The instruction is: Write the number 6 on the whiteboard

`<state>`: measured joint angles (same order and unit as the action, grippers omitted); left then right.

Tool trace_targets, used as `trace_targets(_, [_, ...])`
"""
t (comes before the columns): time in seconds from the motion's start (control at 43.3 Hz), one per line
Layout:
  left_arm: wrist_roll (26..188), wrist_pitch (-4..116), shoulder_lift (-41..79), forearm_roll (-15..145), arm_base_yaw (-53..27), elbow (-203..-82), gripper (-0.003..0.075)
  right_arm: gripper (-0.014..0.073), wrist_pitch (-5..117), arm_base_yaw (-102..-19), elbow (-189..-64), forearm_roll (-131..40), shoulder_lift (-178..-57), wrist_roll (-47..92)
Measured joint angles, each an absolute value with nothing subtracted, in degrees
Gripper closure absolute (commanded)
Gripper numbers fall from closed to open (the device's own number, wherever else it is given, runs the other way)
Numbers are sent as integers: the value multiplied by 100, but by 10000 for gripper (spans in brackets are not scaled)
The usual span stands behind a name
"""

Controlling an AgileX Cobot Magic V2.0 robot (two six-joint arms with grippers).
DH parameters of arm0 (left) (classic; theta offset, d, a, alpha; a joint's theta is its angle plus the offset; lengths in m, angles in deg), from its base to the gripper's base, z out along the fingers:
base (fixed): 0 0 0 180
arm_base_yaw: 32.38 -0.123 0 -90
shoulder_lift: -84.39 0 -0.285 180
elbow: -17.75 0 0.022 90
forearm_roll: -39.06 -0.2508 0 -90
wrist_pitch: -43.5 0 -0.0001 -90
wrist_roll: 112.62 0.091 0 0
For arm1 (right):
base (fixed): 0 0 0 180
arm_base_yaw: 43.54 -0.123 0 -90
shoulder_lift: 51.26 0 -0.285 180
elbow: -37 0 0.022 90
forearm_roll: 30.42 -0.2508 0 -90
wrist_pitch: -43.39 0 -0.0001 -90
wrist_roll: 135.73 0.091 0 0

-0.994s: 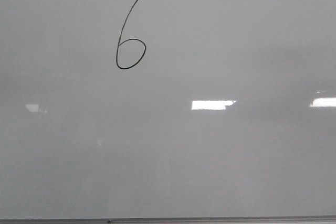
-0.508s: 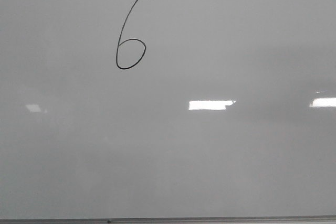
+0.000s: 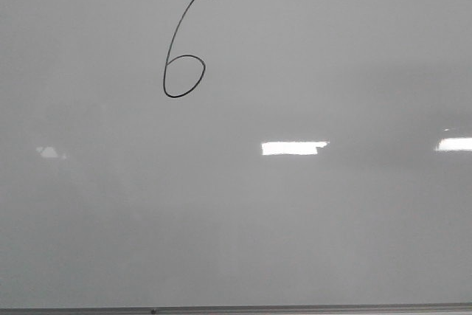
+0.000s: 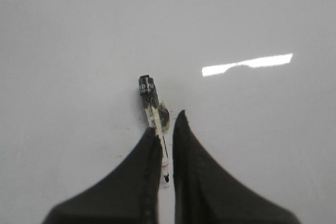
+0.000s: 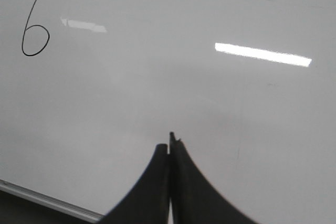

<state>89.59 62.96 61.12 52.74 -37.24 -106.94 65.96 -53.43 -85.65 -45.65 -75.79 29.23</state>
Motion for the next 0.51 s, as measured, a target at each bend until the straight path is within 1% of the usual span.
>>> trace_targets(0.208, [8959,6316,6950,5285,-3724,-10669,741,662,6584,-5343,-8565,-4565,-7579,2923])
trace_targets(0.508, [8959,6306,7098,5296,-3724,-10669,741,662,6577,-5343,-8565,-4565,-7579,2923])
